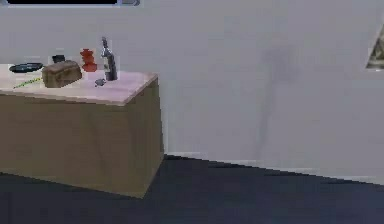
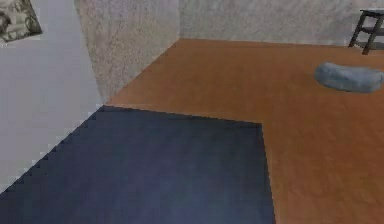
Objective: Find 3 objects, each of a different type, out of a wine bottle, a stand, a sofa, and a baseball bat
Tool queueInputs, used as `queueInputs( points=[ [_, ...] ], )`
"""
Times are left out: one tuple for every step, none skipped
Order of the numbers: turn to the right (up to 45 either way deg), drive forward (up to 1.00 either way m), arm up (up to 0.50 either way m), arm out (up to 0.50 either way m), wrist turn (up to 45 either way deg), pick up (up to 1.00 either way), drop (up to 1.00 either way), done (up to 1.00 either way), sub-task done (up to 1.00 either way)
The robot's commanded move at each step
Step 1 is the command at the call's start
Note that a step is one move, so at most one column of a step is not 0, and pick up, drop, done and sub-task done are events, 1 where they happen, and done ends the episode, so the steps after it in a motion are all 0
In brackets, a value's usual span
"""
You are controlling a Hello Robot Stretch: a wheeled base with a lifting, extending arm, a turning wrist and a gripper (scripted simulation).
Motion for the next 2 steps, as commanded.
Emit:
queueInputs(
  points=[
    [-6.0,0.00,0.00,0.00,0.0,0.00,0.00,0.00,0.00],
    [0.0,0.70,0.00,0.00,0.0,0.00,0.00,0.00,0.00]
  ],
)
